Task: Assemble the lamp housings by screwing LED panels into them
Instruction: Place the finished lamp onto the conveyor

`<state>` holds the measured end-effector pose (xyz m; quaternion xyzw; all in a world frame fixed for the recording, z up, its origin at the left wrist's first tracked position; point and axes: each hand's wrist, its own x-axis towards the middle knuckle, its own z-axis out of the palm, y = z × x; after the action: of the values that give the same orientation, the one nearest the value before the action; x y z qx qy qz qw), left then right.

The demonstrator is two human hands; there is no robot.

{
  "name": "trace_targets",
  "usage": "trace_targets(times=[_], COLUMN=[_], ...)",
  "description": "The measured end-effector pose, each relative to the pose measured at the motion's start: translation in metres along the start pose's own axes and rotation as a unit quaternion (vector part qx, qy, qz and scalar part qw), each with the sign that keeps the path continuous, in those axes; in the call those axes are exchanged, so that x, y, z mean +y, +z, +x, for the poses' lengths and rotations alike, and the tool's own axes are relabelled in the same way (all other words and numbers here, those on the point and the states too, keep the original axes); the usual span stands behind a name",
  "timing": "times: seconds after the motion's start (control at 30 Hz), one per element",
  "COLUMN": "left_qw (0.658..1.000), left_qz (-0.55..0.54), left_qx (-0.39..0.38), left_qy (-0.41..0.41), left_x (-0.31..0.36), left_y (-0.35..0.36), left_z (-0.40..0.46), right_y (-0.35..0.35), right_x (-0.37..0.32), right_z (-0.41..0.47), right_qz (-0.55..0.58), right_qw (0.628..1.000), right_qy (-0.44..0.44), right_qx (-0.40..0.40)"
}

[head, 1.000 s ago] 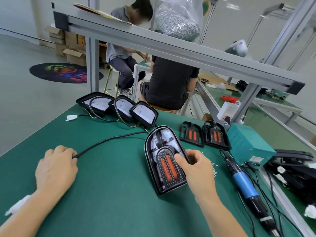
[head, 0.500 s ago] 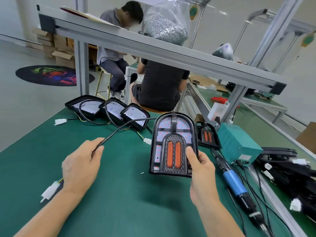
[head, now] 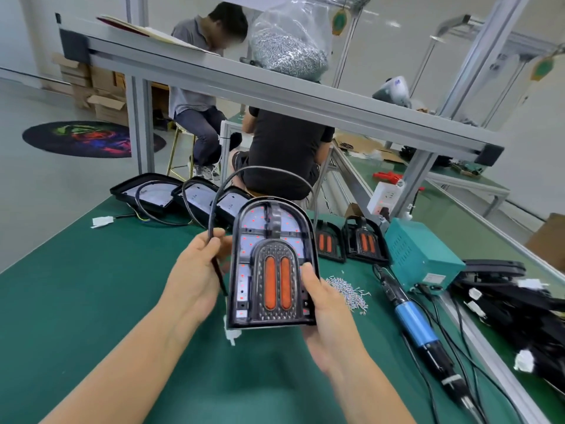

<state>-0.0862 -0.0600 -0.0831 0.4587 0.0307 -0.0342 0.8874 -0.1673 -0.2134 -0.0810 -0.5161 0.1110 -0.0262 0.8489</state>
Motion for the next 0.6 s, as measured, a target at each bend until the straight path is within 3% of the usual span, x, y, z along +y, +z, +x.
trace_targets(times=[0.2,0.37,0.6], left_qw=[0.985,0.952,0.945], left_qz=[-0.076,-0.122,-0.109], left_qx=[-0.066,-0.099,-0.13], left_qy=[-0.139,-0.262,-0.278], left_x=[-0.013,-0.017,-0.015], left_y=[0.008,0.008,0.016], left_z=[-0.009,-0.007,-0.011], right_y=[0.0,-0.005,-0.017], right_x=[0.007,0.002,0.002], right_z=[-0.002,-0.006,-0.014], right_qz=[-0.002,-0.018,-0.055], right_qw=[1.0,0.999,0.995], right_qy=[0.018,0.043,0.065], right_qx=[0.01,-0.008,-0.054])
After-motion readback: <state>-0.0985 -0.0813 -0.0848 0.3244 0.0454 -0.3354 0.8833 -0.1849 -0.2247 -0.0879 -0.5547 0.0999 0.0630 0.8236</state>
